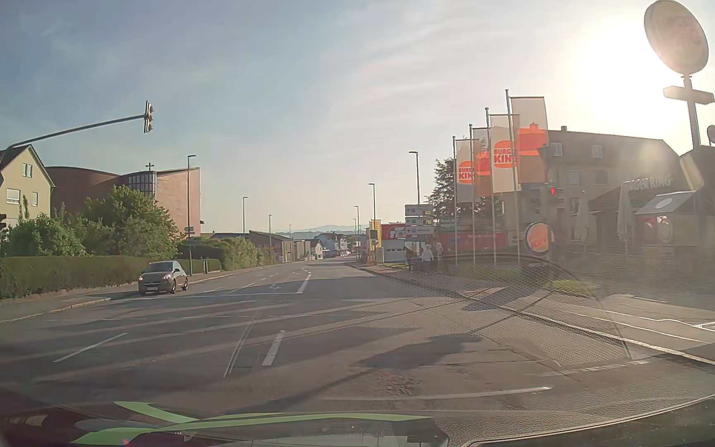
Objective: Follow the waypoints while adhering to traffic rules and regulations
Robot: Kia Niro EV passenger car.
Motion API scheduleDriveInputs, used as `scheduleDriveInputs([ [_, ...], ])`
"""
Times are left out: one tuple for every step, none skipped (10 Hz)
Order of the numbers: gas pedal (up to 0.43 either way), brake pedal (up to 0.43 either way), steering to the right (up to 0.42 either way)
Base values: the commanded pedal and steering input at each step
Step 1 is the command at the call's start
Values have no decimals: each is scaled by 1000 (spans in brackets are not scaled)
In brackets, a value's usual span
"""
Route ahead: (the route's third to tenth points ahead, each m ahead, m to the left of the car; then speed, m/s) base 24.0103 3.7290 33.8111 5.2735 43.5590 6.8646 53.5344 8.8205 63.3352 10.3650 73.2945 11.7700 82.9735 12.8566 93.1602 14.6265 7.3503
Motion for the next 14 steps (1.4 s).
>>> scheduleDriveInputs([
  [98, 0, -99],
  [79, 0, -75],
  [59, 0, -58],
  [59, 0, -48],
  [59, 0, -46],
  [59, 0, -45],
  [59, 0, -42],
  [67, 0, -37],
  [98, 0, -27],
  [110, 0, -19],
  [110, 0, -11],
  [110, 0, -7],
  [110, 0, -5],
  [110, 0, -5],
])
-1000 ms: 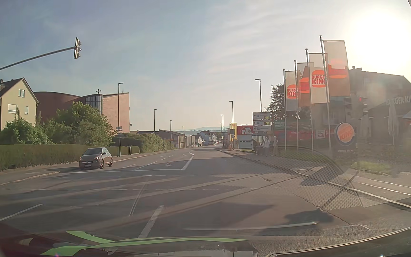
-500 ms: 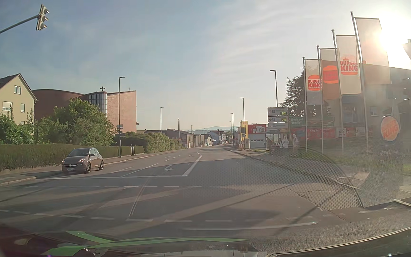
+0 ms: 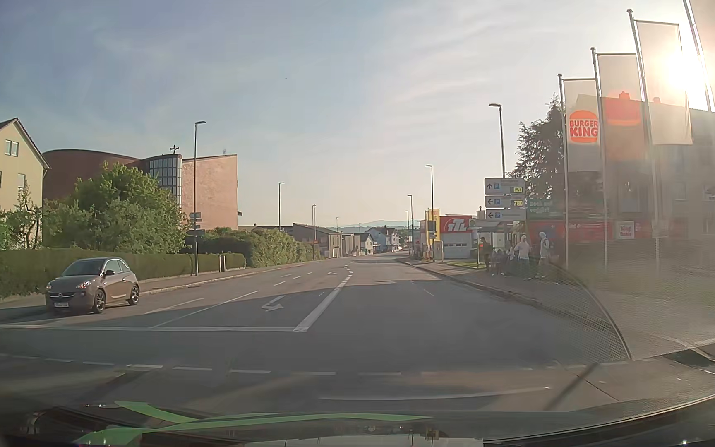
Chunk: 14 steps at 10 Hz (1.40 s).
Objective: Follow the waypoints while adhering to traffic rules and regulations
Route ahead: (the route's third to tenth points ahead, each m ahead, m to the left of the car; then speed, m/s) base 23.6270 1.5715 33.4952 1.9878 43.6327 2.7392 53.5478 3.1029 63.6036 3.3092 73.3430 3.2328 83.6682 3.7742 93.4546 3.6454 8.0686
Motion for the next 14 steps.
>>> scheduleDriveInputs([
  [110, 0, -5],
  [98, 0, -5],
  [98, 0, -6],
  [98, 0, -8],
  [98, 0, -10],
  [98, 0, -12],
  [98, 0, -12],
  [98, 0, -14],
  [98, 0, -17],
  [98, 0, -19],
  [98, 0, -21],
  [98, 0, -21],
  [98, 0, -14],
  [98, 0, -6],
])
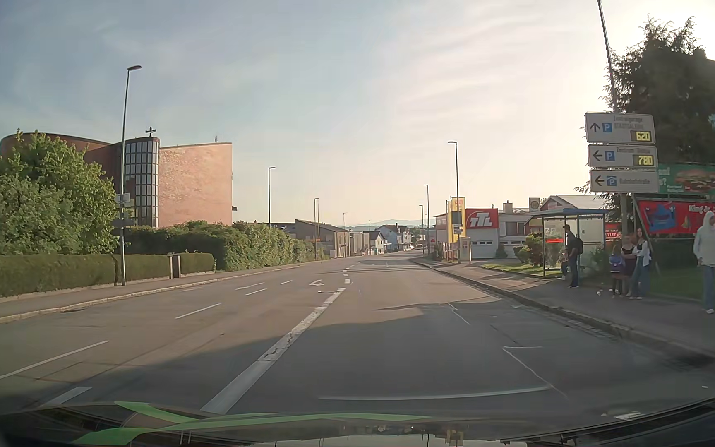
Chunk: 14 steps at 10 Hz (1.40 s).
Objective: Follow the waypoints while adhering to traffic rules and regulations
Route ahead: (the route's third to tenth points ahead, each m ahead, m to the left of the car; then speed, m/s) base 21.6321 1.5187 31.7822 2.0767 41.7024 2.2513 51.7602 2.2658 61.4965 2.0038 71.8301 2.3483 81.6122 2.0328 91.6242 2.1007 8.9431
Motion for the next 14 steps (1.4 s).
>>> scheduleDriveInputs([
  [98, 0, -4],
  [98, 0, -4],
  [98, 0, -4],
  [98, 0, -4],
  [98, 0, -3],
  [98, 0, -4],
  [98, 0, -3],
  [98, 0, -3],
  [98, 0, -3],
  [98, 0, -3],
  [98, 0, -4],
  [98, 0, -6],
  [98, 0, -13],
  [98, 0, -18],
])
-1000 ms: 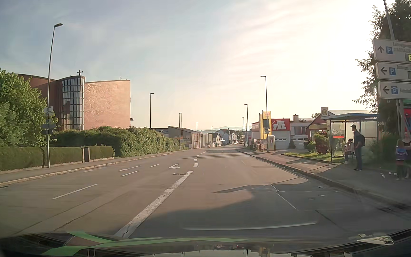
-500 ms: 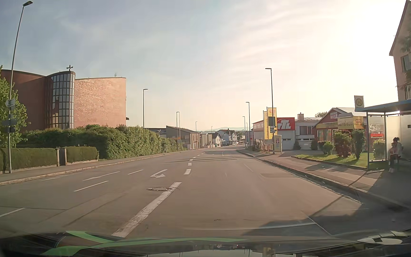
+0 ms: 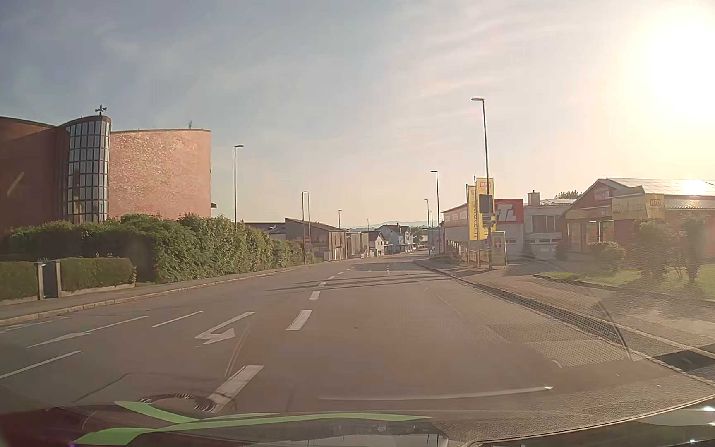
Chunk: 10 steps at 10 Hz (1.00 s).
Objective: Follow the waypoints while adhering to traffic rules and regulations
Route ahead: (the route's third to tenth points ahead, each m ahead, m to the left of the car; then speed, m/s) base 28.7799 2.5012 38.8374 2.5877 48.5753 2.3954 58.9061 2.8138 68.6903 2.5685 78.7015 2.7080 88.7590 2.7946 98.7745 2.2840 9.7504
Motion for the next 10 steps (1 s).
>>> scheduleDriveInputs([
  [98, 0, -22],
  [98, 0, -24],
  [98, 0, -27],
  [98, 0, -31],
  [87, 0, -32],
  [87, 0, -31],
  [79, 0, -31],
  [79, 0, -28],
  [59, 0, -23],
  [39, 0, -20],
])
